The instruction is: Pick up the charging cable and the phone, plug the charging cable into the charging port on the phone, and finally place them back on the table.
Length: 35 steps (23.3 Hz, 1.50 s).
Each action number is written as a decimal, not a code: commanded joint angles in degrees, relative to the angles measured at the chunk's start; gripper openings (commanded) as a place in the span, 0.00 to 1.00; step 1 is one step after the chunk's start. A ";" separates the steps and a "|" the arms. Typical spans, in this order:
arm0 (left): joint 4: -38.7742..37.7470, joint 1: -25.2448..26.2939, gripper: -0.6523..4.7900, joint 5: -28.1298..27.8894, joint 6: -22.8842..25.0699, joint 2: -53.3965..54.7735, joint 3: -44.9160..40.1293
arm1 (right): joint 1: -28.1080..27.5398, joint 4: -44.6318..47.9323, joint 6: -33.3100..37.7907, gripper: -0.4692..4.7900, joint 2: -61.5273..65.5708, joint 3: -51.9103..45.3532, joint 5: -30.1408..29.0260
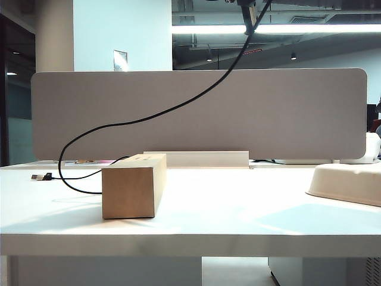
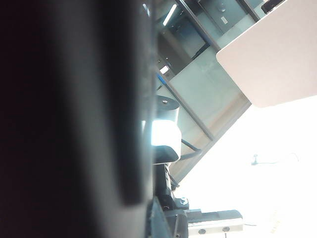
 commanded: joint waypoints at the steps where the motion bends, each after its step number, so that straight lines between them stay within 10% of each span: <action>1: 0.37 0.02 0.11 0.17 0.24 -0.07 0.28 | -0.02 2.25 0.04 0.07 -0.31 0.70 0.52; 35: 4.72 0.55 0.11 2.16 -1.62 1.18 0.35 | -0.02 -4.20 -3.93 0.07 0.31 0.68 -2.40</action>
